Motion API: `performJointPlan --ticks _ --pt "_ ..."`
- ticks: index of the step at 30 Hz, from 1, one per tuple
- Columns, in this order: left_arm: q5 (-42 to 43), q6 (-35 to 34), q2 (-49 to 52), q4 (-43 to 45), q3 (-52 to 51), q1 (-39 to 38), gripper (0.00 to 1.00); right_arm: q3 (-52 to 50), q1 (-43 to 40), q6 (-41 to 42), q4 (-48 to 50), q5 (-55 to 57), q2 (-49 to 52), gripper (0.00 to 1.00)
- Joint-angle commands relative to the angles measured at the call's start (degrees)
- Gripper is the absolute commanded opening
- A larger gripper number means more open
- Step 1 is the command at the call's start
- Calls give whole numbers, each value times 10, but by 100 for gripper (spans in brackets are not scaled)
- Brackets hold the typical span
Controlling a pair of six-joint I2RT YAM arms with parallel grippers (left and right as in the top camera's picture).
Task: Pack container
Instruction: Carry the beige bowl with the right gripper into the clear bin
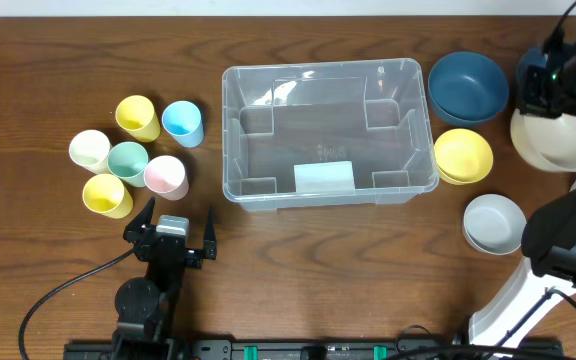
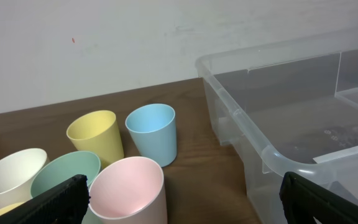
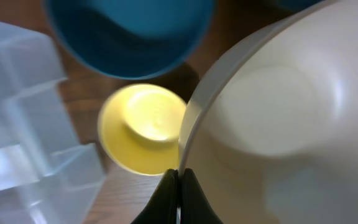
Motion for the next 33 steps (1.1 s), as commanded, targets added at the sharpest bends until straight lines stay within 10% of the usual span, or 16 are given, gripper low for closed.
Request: performJointPlan --ticks 1,19,33 --pt "-1 3 -3 -22 -9 3 98 48 38 -4 -7 -37 -54 1" --pt "-1 3 -3 -22 -9 3 98 62 425 1 62 68 -113 1" --pt "-1 3 -3 -22 -9 3 98 62 464 12 95 107 43 1"
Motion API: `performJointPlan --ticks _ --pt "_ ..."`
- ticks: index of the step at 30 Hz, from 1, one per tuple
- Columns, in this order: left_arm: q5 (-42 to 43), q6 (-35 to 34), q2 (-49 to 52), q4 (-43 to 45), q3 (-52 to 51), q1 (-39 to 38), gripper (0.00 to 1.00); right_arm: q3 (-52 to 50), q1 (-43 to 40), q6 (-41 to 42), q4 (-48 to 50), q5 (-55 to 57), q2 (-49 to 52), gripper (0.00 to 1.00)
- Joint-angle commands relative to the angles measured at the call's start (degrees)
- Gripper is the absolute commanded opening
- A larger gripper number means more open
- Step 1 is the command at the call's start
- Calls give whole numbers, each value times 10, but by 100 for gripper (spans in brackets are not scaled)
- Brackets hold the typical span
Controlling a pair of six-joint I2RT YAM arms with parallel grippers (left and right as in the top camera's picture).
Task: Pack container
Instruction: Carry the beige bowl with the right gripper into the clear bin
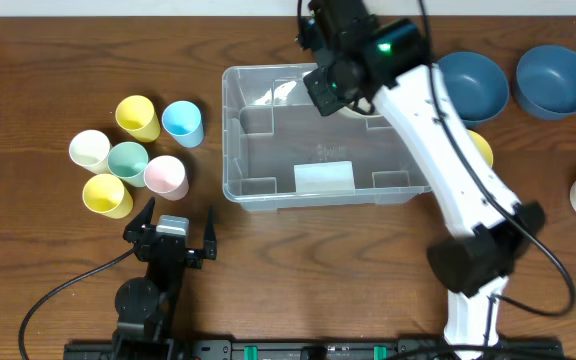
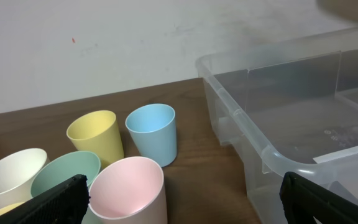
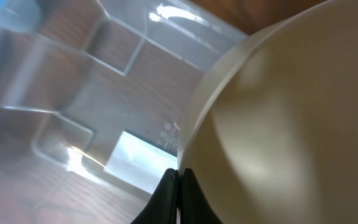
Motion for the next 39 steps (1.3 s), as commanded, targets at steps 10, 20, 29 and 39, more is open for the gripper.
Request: performJointPlan --ticks 10,20,29,39 --pt "-1 3 -3 -22 -9 3 98 5 -7 30 -1 41 103 1" --pt "-1 3 -3 -22 -9 3 98 5 -7 32 9 49 136 1" --pt "-1 3 -3 -22 -9 3 98 5 -9 31 10 77 136 28" --pt "-1 3 -3 -22 -9 3 98 6 -9 35 -47 62 118 35"
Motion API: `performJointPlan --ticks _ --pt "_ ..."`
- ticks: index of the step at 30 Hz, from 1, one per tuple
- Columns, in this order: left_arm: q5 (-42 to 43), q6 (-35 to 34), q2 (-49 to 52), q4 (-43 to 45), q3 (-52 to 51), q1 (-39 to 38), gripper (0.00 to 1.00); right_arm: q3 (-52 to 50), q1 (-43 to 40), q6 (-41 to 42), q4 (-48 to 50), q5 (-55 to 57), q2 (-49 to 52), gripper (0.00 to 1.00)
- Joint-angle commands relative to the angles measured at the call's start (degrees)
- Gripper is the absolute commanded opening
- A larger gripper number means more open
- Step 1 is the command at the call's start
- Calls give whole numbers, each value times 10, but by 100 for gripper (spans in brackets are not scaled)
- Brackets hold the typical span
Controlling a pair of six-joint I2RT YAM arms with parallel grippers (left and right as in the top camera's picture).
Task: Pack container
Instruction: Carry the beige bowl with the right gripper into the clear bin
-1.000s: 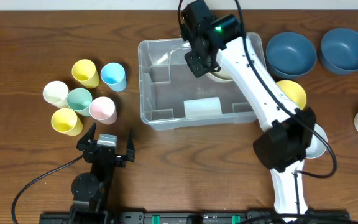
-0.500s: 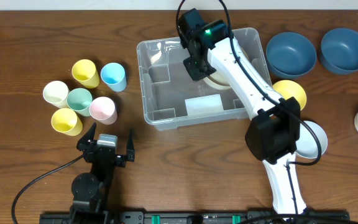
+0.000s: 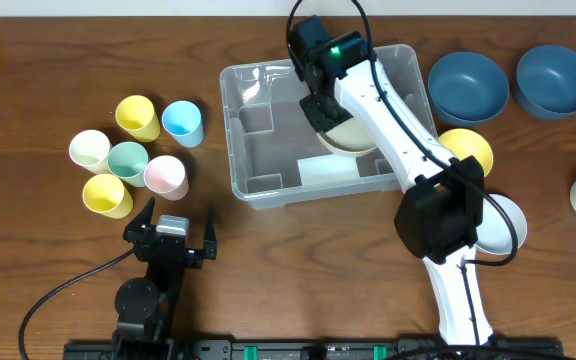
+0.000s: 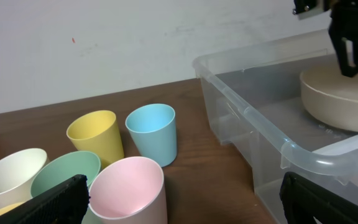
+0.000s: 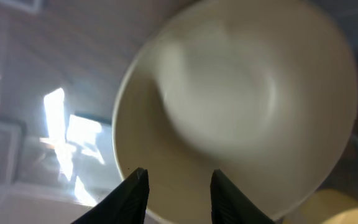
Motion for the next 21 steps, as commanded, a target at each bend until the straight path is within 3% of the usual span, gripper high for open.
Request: performJointPlan --ticks 1,5,13,16,21 --pt "0 3 -3 -22 -9 3 98 7 -7 10 -28 -8 -19 33" --pt "0 3 -3 -22 -9 3 98 7 -7 29 -66 -9 -42 20" --pt "0 3 -3 -22 -9 3 98 7 -7 78 -164 -17 -91 5" --pt "0 3 -3 -22 -9 3 98 5 -7 82 -192 -41 -100 1" --pt "0 3 -3 -22 -9 3 98 0 -3 81 -192 -56 -105 4"
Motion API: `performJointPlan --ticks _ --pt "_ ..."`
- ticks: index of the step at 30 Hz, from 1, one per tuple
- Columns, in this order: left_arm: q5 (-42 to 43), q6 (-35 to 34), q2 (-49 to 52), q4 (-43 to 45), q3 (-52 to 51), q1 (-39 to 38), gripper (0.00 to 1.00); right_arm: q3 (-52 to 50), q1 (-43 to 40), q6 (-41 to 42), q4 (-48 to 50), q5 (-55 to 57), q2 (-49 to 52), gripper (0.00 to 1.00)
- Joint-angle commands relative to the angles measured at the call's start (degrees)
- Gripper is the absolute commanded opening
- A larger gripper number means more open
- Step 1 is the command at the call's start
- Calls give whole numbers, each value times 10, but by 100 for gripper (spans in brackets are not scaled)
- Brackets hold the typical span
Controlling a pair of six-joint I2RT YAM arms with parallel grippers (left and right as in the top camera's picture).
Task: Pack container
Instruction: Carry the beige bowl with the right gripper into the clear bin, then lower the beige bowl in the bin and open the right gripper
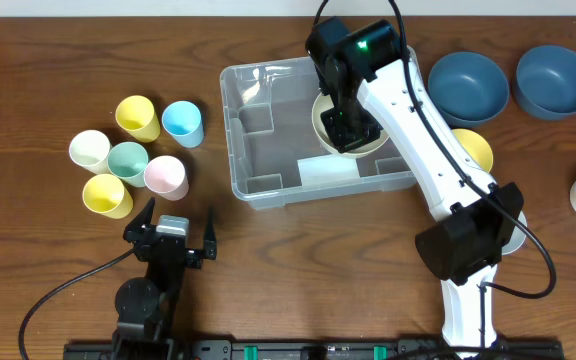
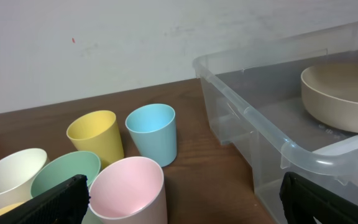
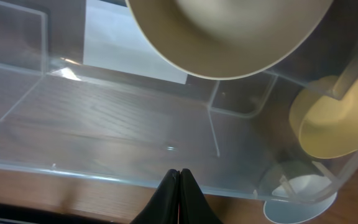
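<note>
The clear plastic container [image 1: 268, 130] sits mid-table, slightly skewed. A cream bowl [image 1: 321, 127] lies upright in its right half, also seen in the left wrist view as the cream bowl [image 2: 340, 93]. My right gripper [image 1: 349, 130] hangs over that bowl [image 3: 229, 31] with its fingers [image 3: 179, 183] shut together and nothing between them. My left gripper [image 1: 173, 235] rests open near the front edge, fingers [image 2: 58, 199] wide apart, just short of a pink cup [image 2: 126, 190].
Several cups stand left of the container: yellow [image 1: 138, 117], blue [image 1: 183, 123], cream [image 1: 90, 150], green [image 1: 128, 158], pink [image 1: 166, 176], yellow [image 1: 108, 195]. To the right are two blue bowls [image 1: 468, 87] [image 1: 553, 80], a yellow bowl [image 1: 471, 148] and a white bowl.
My right gripper was open over the cream bowl in the container. It is now shut and empty, and the bowl stays in the container. The left arm has not moved.
My right gripper was shut on the cream bowl's rim at the far right of the table. Then it held the bowl over the container's back. Later the bowl lay inside the now skewed container with the gripper open, and now the gripper is shut, empty.
</note>
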Motion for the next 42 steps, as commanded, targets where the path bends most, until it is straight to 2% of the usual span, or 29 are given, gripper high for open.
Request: performJointPlan --ticks 1,8,17,23,32,42 --pt "-1 3 -3 -22 -9 3 98 -2 -4 13 0 -14 -8 4" --pt "-1 3 -3 -22 -9 3 98 -16 -21 26 -1 37 -8 2" --pt "-1 3 -3 -22 -9 3 98 -42 -88 28 -1 39 -8 3" --pt "-1 3 -3 -22 -9 3 98 -96 -122 23 0 39 -8 1" --pt "-1 3 -3 -22 -9 3 98 -151 -127 24 6 43 -8 1" --pt "-1 3 -3 -22 -9 3 98 -159 -124 24 -1 25 -9 1"
